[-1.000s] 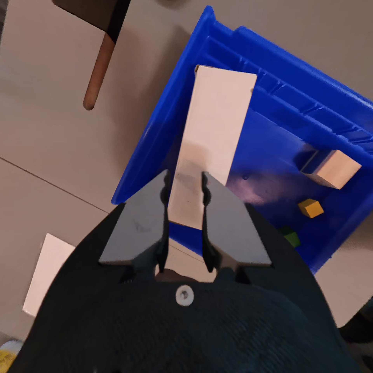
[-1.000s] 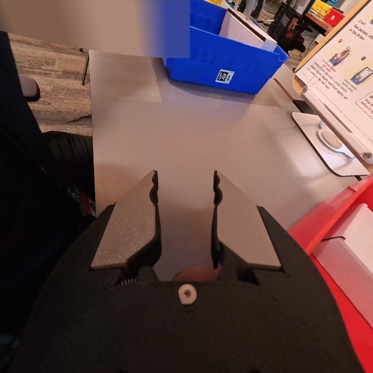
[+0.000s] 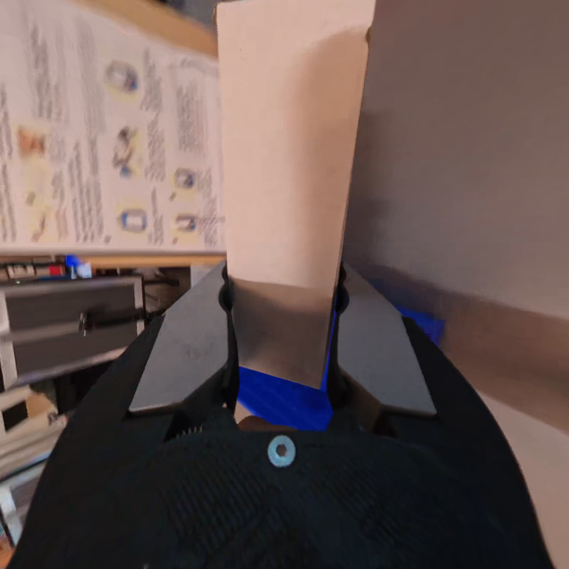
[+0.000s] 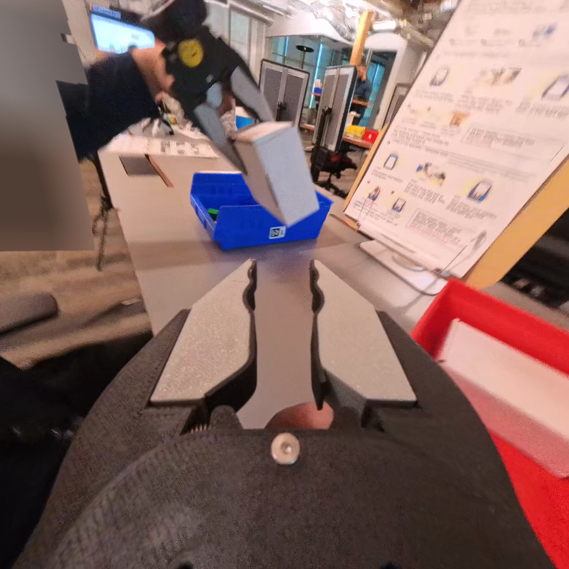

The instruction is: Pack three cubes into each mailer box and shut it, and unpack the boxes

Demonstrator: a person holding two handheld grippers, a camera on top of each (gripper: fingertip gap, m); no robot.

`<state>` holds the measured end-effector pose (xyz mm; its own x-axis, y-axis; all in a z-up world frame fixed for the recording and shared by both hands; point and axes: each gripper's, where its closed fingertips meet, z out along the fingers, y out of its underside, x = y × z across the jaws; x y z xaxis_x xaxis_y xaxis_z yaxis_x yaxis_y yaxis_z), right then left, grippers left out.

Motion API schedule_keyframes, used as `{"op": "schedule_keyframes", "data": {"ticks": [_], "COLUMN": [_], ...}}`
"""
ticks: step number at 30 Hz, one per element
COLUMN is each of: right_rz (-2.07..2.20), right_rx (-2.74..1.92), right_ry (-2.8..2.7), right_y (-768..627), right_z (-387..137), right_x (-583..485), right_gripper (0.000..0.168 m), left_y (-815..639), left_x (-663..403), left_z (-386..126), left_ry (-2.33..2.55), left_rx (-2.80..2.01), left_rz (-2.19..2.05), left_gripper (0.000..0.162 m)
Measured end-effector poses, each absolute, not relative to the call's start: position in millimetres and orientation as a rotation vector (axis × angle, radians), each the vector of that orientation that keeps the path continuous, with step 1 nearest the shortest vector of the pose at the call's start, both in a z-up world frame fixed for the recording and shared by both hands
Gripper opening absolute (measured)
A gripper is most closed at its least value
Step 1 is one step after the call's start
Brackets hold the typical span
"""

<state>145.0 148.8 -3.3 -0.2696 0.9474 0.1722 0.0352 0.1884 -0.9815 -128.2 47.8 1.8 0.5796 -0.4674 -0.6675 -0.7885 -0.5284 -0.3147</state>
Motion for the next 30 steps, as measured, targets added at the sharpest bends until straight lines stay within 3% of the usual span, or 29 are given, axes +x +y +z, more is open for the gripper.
{"op": "schedule_keyframes", "data": {"ticks": [1,4,6,11,15,16,18,20,22,30], "right_rz": [1.300,1.494,1.467,1.399,1.338,1.291,1.189,1.132,1.141,1.142], "right_rx": [-1.033,-1.064,-1.051,-1.017,-1.027,-1.044,-1.080,-1.076,-1.049,-1.053], "right_ry": [-1.519,-1.603,-1.650,-1.750,-1.826,-1.827,-1.804,-1.787,-1.791,-1.773], "right_y": [145,116,108,90,75,77,86,93,93,105], "right_z": [-4,-15,-24,-46,-69,-76,-87,-91,-91,-94], "right_x": [139,132,127,112,98,93,85,81,83,82], "right_gripper": [0.040,0.066,0.073,0.084,0.088,0.084,0.058,0.047,0.000,0.000], "left_y": [52,64,66,61,61,61,64,70,79,71], "left_x": [-101,-38,-7,43,46,46,46,44,37,16], "left_z": [-10,-56,-87,-128,-132,-133,-134,-137,-133,-116], "left_ry": [1.061,1.174,1.207,1.203,1.143,1.137,1.124,1.117,1.043,0.724], "left_rx": [-2.197,-2.203,-2.235,-2.265,-2.255,-2.258,-2.263,-2.258,-2.214,-1.946], "left_rz": [0.681,0.600,0.509,0.327,0.282,0.267,0.240,0.256,0.327,0.273], "left_gripper": [0.066,0.067,0.067,0.067,0.066,0.066,0.066,0.067,0.068,0.069]}}
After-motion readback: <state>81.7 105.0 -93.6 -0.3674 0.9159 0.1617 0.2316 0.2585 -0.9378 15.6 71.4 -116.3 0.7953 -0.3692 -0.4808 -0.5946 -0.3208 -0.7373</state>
